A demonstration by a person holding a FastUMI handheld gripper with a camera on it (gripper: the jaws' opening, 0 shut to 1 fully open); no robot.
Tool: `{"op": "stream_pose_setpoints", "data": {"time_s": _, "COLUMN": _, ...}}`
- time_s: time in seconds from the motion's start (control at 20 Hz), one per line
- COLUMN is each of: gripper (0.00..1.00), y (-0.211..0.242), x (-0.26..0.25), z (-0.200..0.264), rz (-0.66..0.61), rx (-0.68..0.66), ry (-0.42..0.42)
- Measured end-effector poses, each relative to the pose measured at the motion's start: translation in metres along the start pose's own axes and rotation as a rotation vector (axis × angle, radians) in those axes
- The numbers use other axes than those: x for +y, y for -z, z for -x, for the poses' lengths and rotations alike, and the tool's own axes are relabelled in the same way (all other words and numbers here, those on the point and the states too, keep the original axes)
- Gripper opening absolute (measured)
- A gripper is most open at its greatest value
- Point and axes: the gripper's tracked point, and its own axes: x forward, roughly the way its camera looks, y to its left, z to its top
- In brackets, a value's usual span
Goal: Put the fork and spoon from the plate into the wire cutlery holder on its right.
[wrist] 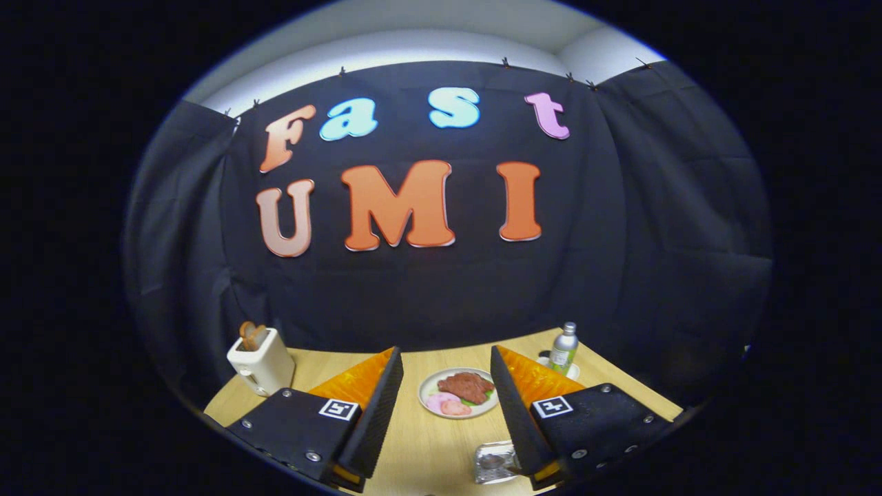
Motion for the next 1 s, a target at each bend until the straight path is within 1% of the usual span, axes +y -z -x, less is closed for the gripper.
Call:
{"op": "stream_pose_setpoints", "data": {"time_s": 0.05, "gripper": 0.81, "y": 0.001, "x": 0.015, "z": -0.001, "rz": -0.016, "rx": -0.017, "ry": -0.033}}
{"op": "stream_pose_setpoints", "data": {"time_s": 0.15, "gripper": 0.85, "y": 0.007, "x": 0.039, "z": -0.006, "rz": -0.030, "rx": -0.023, "ry": -0.072}}
{"op": "stream_pose_setpoints", "data": {"time_s": 0.3, "gripper": 0.86, "y": 0.025, "x": 0.077, "z": -0.012, "rz": -0.025, "rx": 0.011, "ry": -0.137}}
{"op": "stream_pose_setpoints", "data": {"time_s": 0.45, "gripper": 0.87, "y": 0.052, "x": 0.119, "z": -0.015, "rz": -0.002, "rx": 0.084, "ry": -0.220}}
{"op": "stream_pose_setpoints", "data": {"time_s": 0.55, "gripper": 0.87, "y": 0.075, "x": 0.142, "z": -0.018, "rz": 0.027, "rx": 0.147, "ry": -0.262}}
{"op": "stream_pose_setpoints", "data": {"time_s": 0.75, "gripper": 0.86, "y": 0.127, "x": 0.185, "z": -0.012, "rz": 0.095, "rx": 0.322, "ry": -0.362}}
{"op": "stream_pose_setpoints", "data": {"time_s": 0.85, "gripper": 0.87, "y": 0.153, "x": 0.193, "z": -0.009, "rz": 0.135, "rx": 0.425, "ry": -0.395}}
{"op": "stream_pose_setpoints", "data": {"time_s": 1.0, "gripper": 0.86, "y": 0.200, "x": 0.198, "z": -0.001, "rz": 0.215, "rx": 0.613, "ry": -0.416}}
